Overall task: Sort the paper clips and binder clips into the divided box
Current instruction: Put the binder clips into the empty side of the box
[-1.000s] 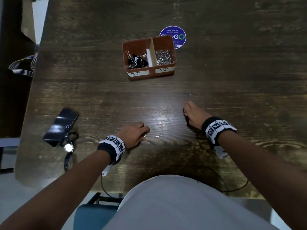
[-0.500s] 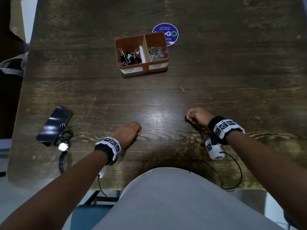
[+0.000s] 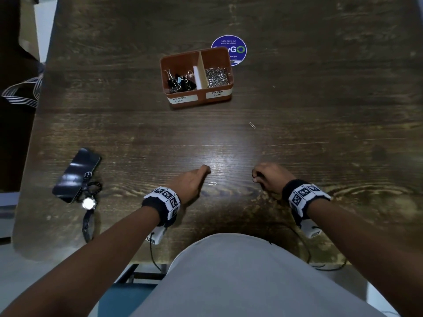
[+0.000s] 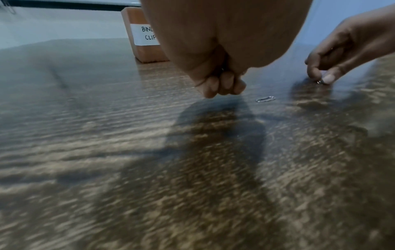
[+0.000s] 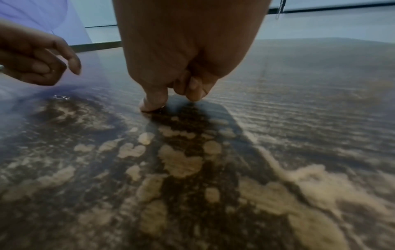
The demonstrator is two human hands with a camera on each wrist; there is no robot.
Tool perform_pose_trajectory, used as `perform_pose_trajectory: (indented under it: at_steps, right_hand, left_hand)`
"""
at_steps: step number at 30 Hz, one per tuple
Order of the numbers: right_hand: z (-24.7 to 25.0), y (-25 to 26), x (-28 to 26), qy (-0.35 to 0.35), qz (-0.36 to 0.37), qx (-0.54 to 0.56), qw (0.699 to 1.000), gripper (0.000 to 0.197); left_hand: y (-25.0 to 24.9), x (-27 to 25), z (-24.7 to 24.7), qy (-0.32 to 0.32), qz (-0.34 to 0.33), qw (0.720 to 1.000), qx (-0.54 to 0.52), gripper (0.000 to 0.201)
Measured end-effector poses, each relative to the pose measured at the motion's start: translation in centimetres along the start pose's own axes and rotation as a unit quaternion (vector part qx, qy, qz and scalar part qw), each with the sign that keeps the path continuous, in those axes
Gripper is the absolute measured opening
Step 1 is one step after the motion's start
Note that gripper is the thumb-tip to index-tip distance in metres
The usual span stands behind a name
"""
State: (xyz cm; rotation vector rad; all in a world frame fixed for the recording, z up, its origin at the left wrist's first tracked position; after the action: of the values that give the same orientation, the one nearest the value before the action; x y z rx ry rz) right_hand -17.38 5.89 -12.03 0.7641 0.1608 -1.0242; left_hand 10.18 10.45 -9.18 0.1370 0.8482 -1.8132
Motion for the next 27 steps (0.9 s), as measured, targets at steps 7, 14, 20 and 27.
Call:
perform_pose_trajectory:
  at_steps: [7, 14, 20, 27]
  right_hand:
    - [0.2, 1.3, 0.2, -0.016, -0.056, 0.067, 0.996, 0.006]
    - [6.9, -0.4, 4.8, -0.17, -0.184, 0.357, 0.9, 0.011]
    - [10.1, -0.9, 8.7, -0.168, -0.172, 0.427, 0.872, 0.021]
    - [10.9, -1.2, 10.1, -0.128, -0.21, 0.181, 0.952, 0.027]
  left_hand:
    - [-0.9, 1.9, -1.4, -0.029, -0.015, 0.999, 0.043, 0.021]
    - [-0.7, 2.6, -2.0, -0.042, -0.048, 0.991, 0.121, 0.004]
    - [-1.8, 3.7, -1.6, 0.037, -0.01, 0.989, 0.146, 0.014]
    - [-2.3, 8.7, 7.3, -0.054, 0.03, 0.997, -0.04, 0.012]
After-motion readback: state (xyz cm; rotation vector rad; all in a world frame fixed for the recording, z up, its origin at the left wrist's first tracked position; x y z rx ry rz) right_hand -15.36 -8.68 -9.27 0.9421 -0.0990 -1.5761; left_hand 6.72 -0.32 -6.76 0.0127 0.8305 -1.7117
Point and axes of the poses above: each hand's wrist, its own x-axis towards the middle knuckle, its own z-axis out of the back of the hand, y = z × x, the point moved 3 cm from there along x, towards the middle knuckle, and after that the axes turned 3 degrees about x, right-handed, at the moved point
